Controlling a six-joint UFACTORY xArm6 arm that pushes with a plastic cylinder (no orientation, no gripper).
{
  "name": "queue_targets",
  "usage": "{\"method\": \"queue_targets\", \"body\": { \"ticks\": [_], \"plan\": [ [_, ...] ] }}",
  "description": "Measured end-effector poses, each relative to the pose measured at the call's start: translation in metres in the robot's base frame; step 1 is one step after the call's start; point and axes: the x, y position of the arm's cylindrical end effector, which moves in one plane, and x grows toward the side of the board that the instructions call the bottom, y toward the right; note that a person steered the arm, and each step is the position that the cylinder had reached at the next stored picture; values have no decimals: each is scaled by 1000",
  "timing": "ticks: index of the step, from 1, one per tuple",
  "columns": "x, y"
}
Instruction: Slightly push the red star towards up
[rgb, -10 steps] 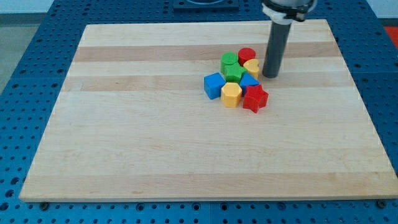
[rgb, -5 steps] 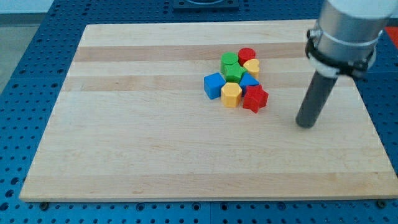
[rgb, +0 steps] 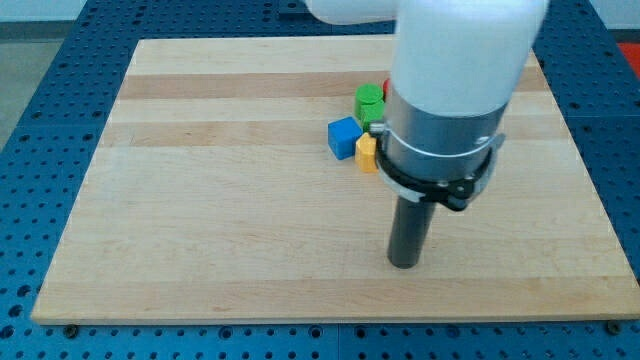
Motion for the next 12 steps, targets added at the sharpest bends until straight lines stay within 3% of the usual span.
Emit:
{"method": "queue_targets", "body": {
  "ticks": [5,7,12],
  "plan": [
    [-75,25],
    [-89,1],
    [-103,23]
  ]
}}
